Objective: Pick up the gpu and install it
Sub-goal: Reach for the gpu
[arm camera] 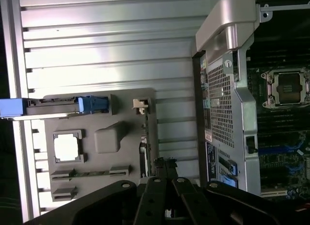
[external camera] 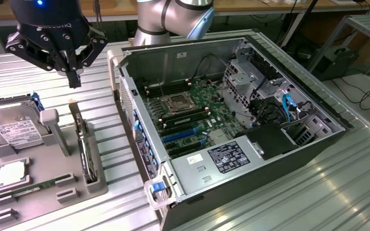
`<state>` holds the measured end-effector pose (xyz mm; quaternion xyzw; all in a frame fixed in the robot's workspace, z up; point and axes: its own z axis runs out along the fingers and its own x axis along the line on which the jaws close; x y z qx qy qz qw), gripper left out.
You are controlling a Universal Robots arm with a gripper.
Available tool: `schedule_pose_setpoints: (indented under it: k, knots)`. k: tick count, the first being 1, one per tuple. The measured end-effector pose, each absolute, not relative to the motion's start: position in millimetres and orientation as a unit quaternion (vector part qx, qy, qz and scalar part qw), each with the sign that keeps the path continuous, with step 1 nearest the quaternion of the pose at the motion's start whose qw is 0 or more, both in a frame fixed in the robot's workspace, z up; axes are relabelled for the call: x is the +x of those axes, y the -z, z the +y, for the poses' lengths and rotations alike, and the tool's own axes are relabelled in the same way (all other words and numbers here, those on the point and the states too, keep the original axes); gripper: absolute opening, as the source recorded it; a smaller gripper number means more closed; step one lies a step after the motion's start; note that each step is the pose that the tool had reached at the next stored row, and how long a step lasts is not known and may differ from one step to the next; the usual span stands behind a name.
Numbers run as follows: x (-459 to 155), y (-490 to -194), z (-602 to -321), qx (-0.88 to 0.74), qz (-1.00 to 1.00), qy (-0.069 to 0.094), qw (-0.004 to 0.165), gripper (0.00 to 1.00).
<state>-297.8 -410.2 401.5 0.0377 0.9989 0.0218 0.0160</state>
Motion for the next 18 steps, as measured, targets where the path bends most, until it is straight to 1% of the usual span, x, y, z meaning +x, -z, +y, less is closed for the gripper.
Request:
schedule_pose_setpoints:
  k: [18]
  knots:
    - [-325, -401, -419, 0.037, 0.999, -0.022, 0.017, 0.11]
